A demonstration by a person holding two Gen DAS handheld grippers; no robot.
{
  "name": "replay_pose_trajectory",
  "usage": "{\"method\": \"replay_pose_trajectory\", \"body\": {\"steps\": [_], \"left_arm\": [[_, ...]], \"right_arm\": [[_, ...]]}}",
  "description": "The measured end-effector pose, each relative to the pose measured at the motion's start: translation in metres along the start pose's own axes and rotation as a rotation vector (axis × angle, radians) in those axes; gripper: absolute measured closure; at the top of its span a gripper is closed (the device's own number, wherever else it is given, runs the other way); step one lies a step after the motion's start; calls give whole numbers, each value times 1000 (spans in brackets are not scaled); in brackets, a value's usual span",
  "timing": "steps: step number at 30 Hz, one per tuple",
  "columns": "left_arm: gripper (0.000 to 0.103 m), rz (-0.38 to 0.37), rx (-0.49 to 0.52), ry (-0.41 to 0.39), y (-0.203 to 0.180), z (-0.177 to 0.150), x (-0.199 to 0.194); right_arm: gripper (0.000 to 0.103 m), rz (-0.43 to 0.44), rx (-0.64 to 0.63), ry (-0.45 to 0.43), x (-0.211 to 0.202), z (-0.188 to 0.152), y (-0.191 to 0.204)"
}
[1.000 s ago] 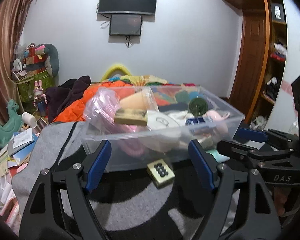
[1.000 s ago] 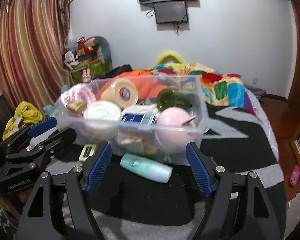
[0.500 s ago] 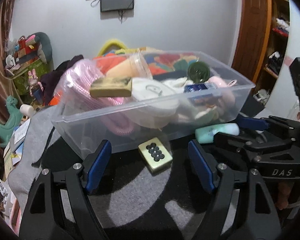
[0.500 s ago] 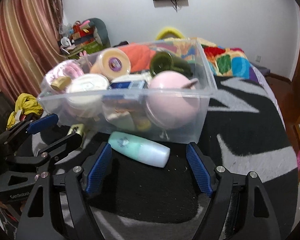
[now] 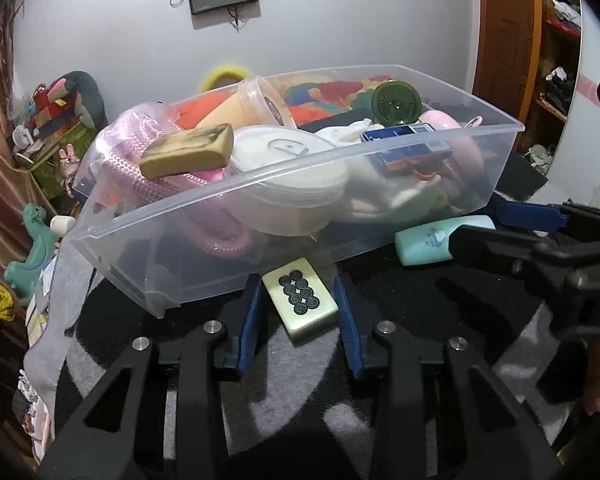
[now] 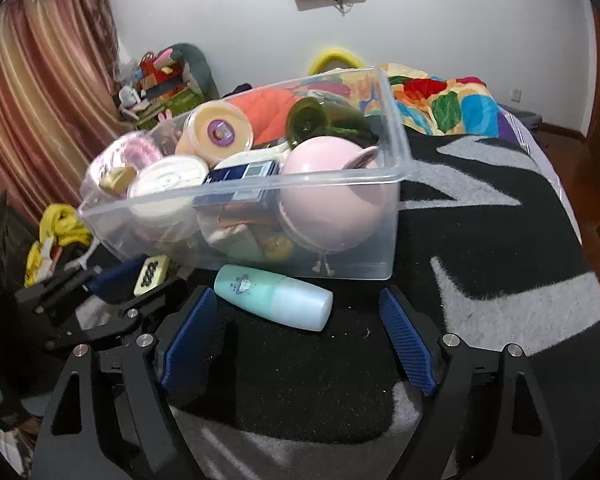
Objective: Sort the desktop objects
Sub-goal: 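Grasp the green-dotted tile with the left tool while the right tool grasps the mint bottle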
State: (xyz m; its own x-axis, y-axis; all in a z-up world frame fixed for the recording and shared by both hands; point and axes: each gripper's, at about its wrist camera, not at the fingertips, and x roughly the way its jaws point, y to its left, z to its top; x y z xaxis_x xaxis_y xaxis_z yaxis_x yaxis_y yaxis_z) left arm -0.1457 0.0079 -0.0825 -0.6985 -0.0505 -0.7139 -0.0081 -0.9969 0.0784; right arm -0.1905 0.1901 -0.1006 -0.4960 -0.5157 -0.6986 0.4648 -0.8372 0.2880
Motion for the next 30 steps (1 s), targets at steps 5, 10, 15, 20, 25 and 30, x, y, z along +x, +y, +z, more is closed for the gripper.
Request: {"method": "replay_pose_trajectory", "body": {"steps": [5,10,15,20,25,30], "left_arm": [[68,-30,-44,-54,11,-1,-13],[68,-44,-113,-107,25,-6,-27],[68,-64,-185,-167,41,-14,-43],[68,-90,-216,-200,48,-20,-50],[68,-83,-205,-211,46,-19,-53],[68,-93,-224,-215,47,-19,-52]], "right_arm": [[21,-5,33,-2,-1,0,1],[21,-56,-4,1,3,-2,17],[21,-121,-77,5,12,-4,41],[24,-231,-171,17,23,-9,61],[33,-229,-193,2,21,-11,63],[33,-162,-194,-40,8,-13,61]]}}
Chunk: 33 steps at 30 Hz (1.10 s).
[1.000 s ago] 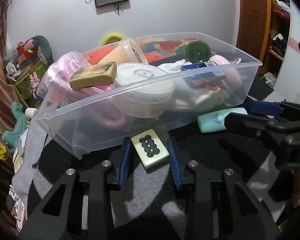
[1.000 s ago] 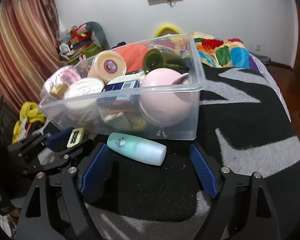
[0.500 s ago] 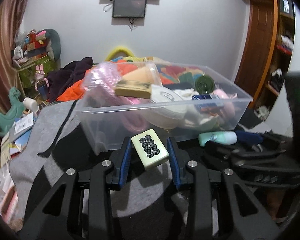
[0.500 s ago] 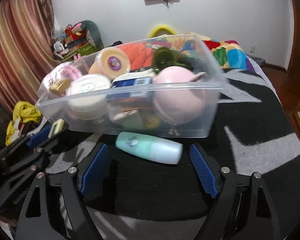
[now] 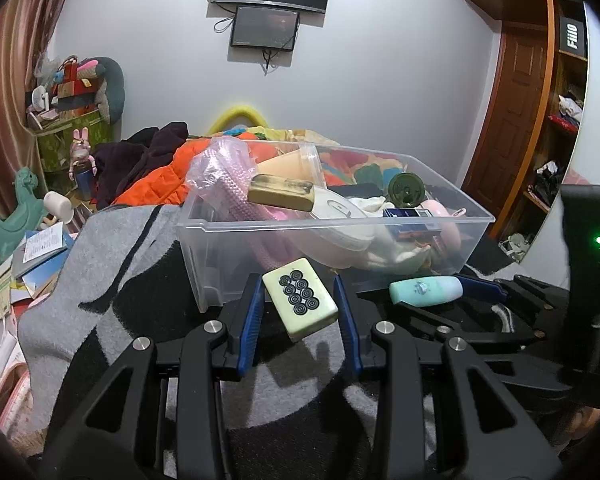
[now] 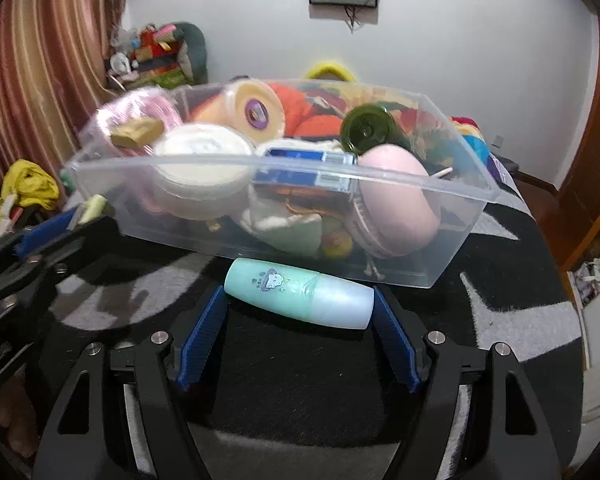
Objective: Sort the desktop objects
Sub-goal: 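Lower the dotted tile into the box with the left tool while the right tool lowers the mint bottle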
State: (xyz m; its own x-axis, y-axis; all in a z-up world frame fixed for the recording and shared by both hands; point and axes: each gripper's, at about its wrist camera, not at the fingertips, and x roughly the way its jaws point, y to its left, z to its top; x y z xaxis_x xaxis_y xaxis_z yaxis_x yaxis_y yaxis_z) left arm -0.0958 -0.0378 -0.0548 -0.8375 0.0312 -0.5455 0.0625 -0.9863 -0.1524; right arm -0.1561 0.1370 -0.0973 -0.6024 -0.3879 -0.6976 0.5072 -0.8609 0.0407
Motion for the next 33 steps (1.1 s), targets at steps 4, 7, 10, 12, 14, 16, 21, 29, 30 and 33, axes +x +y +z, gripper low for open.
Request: {"method": "replay_pose_trajectory", "body": {"steps": [4,7,10,12,14,16,21,29,30,33], "left_arm": [[68,1,-13,-5,2,1,-1],[68,14,-14,-29,1,1,-6],[68,9,-38,-42,2,2,-10],[68,13,-45,-45,2,4,-12],[68,16,-45,-60,0,8,-15],[68,6,-48,-72,-1,12,-18],[68,0,-26,-113,-10,26,-21],[68,5,31,-104,-28,49,2],[68,19,40,-99,-30,55,8],[68,102,73,-99,-36,67,25]], "right_arm": [[32,49,16,-30,-13,-2,-8],[32,84,26,-63,-26,3,-11],[32,109,37,-98,-38,5,-18],[32,104,35,-125,-47,6,-21],[32,109,43,-149,-52,11,-22],[32,116,53,-164,-53,16,-23],[32,114,81,-187,-54,21,-35],[32,91,70,-221,-45,41,-38],[32,84,63,-220,-40,46,-38],[32,67,71,-205,-27,54,-39]]}}
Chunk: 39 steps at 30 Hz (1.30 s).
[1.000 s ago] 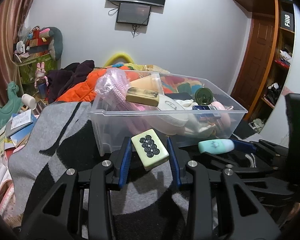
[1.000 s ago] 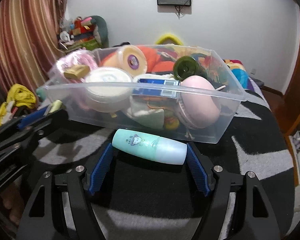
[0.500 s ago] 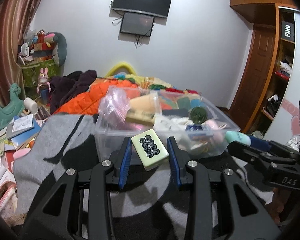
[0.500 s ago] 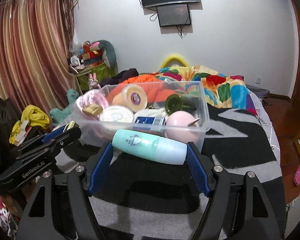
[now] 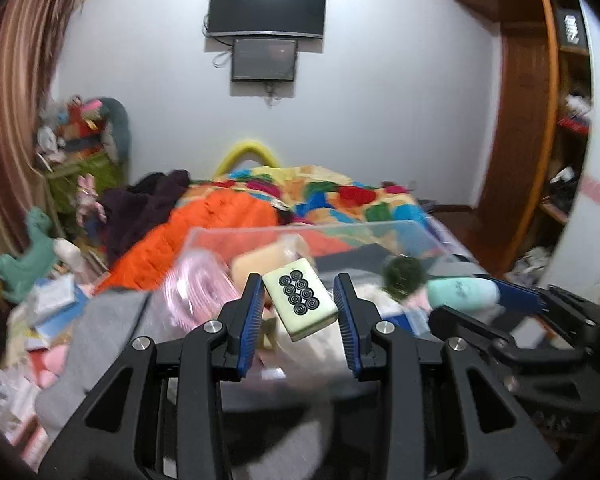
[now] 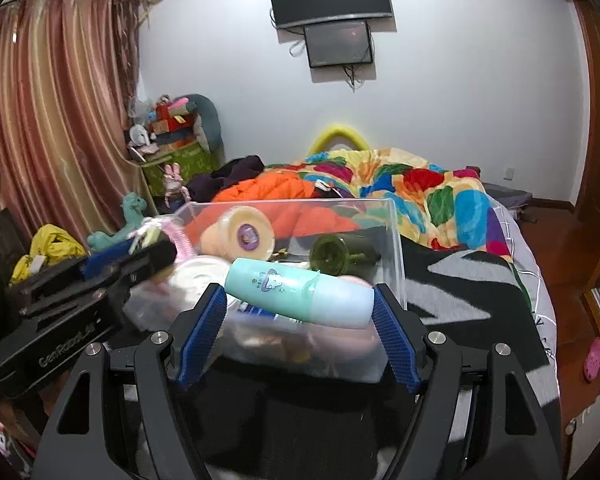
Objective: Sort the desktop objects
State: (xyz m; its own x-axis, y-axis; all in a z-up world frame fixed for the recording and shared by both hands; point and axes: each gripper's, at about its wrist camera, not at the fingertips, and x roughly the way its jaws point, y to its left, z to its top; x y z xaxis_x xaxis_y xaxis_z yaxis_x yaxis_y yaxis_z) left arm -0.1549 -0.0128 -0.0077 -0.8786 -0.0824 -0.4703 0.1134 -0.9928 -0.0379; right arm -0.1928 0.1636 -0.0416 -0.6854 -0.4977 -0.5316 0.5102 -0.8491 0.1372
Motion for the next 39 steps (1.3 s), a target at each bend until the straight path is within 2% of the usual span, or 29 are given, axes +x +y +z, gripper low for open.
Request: {"method": "replay_pose_trajectory", "body": {"steps": [2,5,7,10,14,20,28,30,32,34,39], "left_arm": [[68,-7,-6,6,0,0,8],[68,-52,-41,66,5,-3,24],[68,-43,-32,64,4,-2,26],[67,-74,-46,53,6,-2,23],[65,-101,-76,43,12,-1,20],[63,-100,-76,22,12,-2,11],[43,-111,-72,-19,5,-6,-12],[19,-62,-66,-32,4,-9,-19],[10,2,-51,-61,2,-13,-27],[10,38,-23,-73,2,-17,-34],[6,78,-27,-40,7,-22,-45]], "right_arm": [[32,8,7,5,4,-1,-2],[32,-2,-15,2,7,-5,-2],[30,-4,-32,-2,7,-6,0],[24,7,-29,-12,5,-7,0],[23,24,-16,-17,1,-8,-2],[23,38,-22,-34,-10,-7,0],[19,29,-17,-54,-25,-11,-2],[18,8,-13,-55,-27,-13,-3],[16,-16,-22,-53,-30,-17,-3],[15,-30,-19,-48,-34,-21,-6],[14,-29,9,-31,-42,-25,-13]]}}
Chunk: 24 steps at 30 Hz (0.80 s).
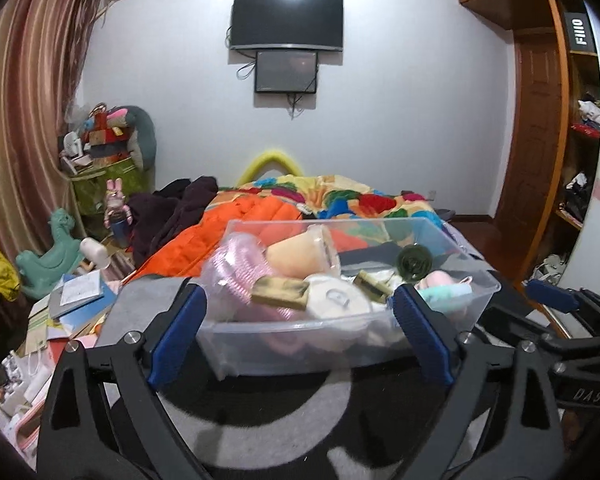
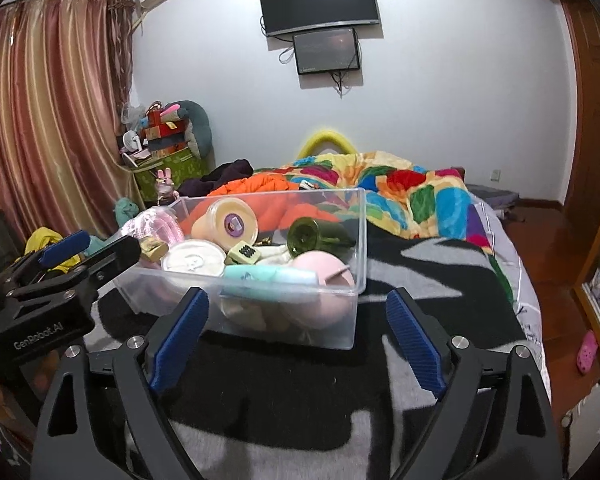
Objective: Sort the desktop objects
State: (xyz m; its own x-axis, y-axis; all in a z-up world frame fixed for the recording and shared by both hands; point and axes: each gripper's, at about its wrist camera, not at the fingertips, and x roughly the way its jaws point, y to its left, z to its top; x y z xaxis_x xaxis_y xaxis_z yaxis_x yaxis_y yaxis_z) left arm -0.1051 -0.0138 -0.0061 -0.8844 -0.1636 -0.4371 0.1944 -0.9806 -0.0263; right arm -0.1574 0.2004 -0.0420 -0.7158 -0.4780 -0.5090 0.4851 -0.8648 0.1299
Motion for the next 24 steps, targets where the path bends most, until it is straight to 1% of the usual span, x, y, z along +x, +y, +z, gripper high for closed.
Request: {"method": "replay_pose_trajectory", "body": {"steps": [3,5,7,11,17,24], "left_arm": [[4,13,-2,7,1,-3,-8],[4,6,-7,12,2,-5,-13],[4,-4,-4,13,2,-8,-18],[4,-22,7,13,-3,-13,-30],[4,-65,-4,11,-7,-20,-46],[4,-59,-8,1,-6,-26,-58]], "right_arm": [[12,-12,-6,-14,-10,-2,1],[3,-13,-8,-22,-16,-3,2],[1,-15,-12,-43,-25,-5,3],[1,-10,-25,-59,-40,-6,5],[1,-11,-30,-71,-56,-8,9],[1,-8,-31,-72,-66,-13,11]]}}
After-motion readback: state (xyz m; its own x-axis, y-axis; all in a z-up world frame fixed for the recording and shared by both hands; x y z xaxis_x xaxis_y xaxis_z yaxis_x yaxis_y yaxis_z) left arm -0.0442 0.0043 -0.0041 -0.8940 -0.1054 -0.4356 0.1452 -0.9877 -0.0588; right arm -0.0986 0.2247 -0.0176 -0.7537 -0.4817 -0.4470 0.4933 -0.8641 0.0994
